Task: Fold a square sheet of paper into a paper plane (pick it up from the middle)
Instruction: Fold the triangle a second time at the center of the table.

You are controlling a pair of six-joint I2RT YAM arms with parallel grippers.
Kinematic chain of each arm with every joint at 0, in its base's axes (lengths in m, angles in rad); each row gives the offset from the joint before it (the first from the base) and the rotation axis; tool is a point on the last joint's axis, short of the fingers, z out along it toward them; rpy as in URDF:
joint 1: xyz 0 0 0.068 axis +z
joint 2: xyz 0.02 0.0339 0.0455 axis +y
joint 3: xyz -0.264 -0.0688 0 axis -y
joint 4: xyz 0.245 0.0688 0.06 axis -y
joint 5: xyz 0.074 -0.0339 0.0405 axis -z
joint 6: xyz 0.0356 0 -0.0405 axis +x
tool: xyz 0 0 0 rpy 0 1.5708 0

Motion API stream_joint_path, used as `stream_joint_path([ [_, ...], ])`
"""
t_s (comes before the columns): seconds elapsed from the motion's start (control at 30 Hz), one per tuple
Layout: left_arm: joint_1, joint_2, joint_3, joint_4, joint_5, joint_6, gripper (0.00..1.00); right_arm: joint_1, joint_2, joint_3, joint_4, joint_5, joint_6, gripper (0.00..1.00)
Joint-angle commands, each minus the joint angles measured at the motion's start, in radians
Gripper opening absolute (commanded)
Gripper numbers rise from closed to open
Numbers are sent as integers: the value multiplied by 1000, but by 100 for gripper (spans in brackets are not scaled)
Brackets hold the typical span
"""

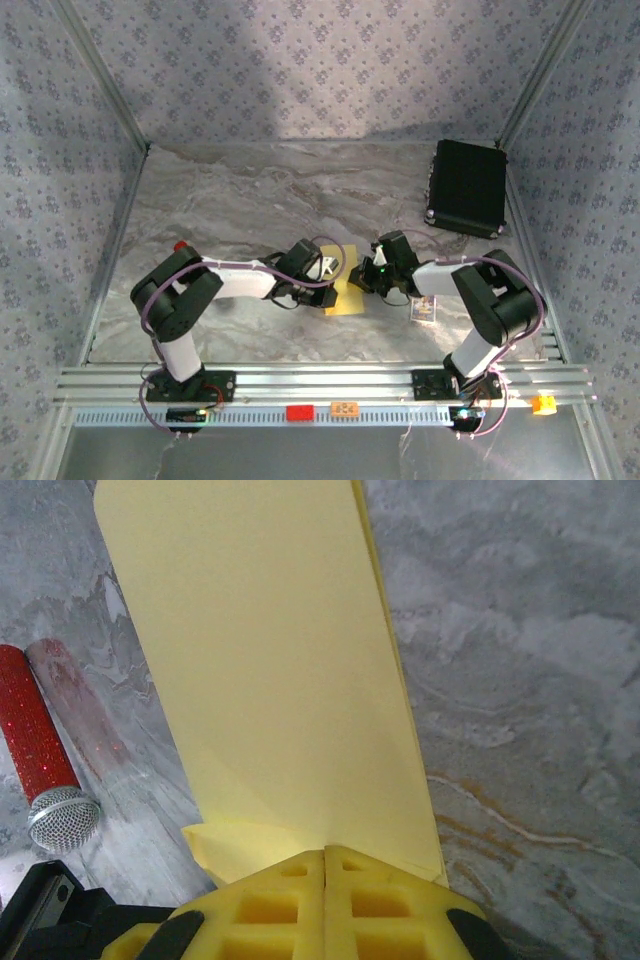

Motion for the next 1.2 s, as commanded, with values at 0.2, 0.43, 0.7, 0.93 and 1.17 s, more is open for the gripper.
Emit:
stream_joint_path([
  [0.2, -23, -29, 61, -57, 1, -10, 3, 4, 11, -27, -54, 57, 4, 7],
  [0.43, -24, 25, 95, -5, -21, -40, 4, 8, 15, -27, -52, 57, 7, 7],
  [0.7, -24, 116, 133, -7, -11, -34, 5, 7, 13, -29, -57, 59, 5, 7],
  [0.93, -24, 63, 50, -26, -21, -30, 6, 5, 17, -35, -54, 65, 7, 6],
  [1.17, -27, 14, 28, -66, -13, -5, 10, -1, 17, -38, -60, 66, 2, 6],
])
